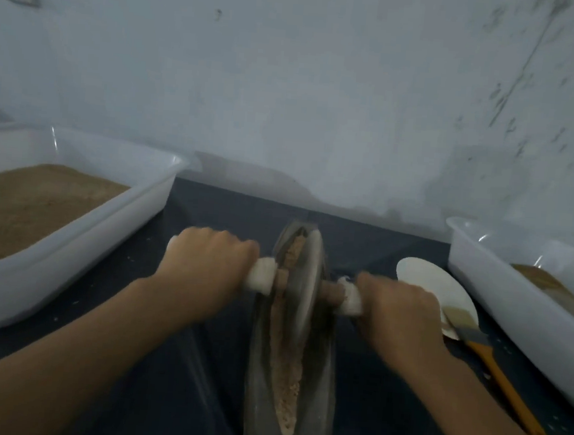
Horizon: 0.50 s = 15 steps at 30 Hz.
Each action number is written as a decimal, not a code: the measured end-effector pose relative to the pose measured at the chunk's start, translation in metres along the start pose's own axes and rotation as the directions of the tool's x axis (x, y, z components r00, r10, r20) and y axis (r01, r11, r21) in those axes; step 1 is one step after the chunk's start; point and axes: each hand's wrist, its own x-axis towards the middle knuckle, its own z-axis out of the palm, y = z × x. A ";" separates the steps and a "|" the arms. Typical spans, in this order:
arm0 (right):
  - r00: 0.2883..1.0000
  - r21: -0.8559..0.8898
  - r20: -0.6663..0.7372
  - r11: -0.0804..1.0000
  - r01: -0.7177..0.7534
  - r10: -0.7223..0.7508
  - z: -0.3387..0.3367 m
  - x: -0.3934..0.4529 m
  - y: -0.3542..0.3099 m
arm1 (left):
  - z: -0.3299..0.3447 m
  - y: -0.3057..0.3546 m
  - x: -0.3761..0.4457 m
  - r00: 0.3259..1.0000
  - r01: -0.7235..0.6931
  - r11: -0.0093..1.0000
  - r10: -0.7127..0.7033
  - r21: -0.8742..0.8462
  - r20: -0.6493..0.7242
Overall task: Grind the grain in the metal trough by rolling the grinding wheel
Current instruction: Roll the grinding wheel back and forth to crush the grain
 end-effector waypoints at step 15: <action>0.999 -0.135 0.036 0.991 0.010 -0.005 0.020 0.036 0.006 | 0.023 -0.002 0.020 0.996 0.077 0.993 -0.081 -0.094 -0.038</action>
